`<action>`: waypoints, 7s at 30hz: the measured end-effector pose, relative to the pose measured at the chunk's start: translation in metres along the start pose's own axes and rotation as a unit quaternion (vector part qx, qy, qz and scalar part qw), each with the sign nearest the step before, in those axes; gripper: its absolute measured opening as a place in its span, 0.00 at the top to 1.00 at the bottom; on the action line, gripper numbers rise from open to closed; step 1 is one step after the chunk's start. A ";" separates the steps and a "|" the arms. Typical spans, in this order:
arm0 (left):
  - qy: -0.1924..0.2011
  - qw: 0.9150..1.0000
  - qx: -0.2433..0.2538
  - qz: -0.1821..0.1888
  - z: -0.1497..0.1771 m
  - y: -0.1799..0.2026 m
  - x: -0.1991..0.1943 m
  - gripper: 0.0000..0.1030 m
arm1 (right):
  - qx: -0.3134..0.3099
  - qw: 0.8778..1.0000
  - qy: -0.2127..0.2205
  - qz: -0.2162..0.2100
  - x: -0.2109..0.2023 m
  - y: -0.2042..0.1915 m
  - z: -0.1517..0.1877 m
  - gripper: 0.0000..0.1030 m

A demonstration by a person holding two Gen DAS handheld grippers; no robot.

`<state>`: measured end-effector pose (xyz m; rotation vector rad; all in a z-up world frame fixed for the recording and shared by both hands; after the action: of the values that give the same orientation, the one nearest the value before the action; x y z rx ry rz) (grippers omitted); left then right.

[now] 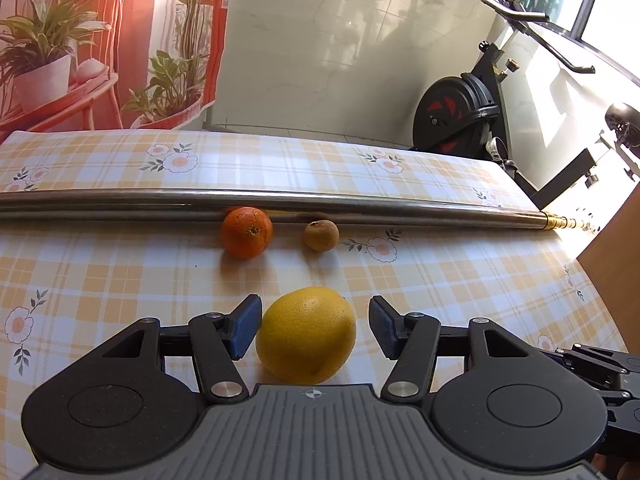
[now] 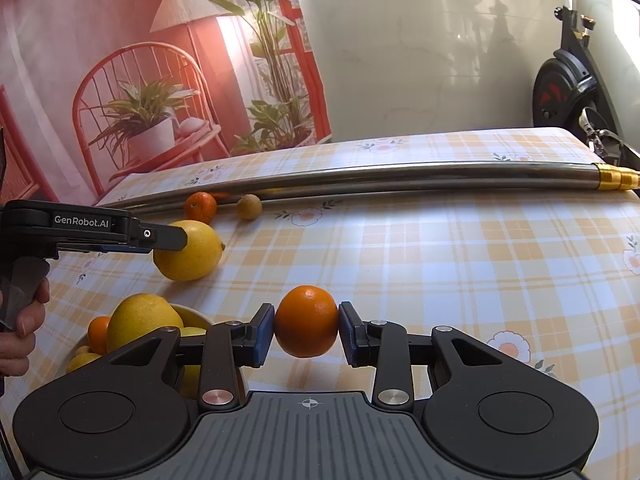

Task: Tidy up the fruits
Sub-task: 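Carry the tangerine in the right tool while the left tool carries the lemon to the plate, then lower and release the tangerine with the right tool while the left tool releases the lemon into the plate, then withdraw both open tools from the plate toward the tangerine and kiwi by the pole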

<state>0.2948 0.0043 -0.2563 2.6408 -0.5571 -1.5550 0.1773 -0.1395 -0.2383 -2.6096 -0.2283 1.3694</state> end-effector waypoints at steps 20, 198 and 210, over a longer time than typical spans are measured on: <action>-0.038 0.999 0.026 -0.004 0.006 0.000 0.010 0.38 | 0.007 1.000 -0.002 -0.005 0.001 0.005 0.000 0.69; 0.043 0.992 -0.089 -0.074 0.151 -0.012 -0.115 0.41 | -0.064 0.997 0.036 -0.030 -0.060 -0.059 0.066 0.62; 0.056 0.990 -0.106 -0.075 0.127 -0.026 -0.121 0.41 | -0.026 0.999 0.042 0.000 -0.054 -0.034 0.053 0.61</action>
<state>0.1411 0.0869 -0.2231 2.6372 -0.1809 -1.3983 0.1017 -0.1134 -0.2163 -2.7011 -0.2561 1.2678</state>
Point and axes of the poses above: each gripper's, at about its wrist camera, not at the fingertips, and x roughly the way its jaws point, y to its right, z to its underside, the point moved 4 cm from there along x, roughly the way its jaws point, and after that the axes turned 12 degrees about -y, right-handed, at the moved point
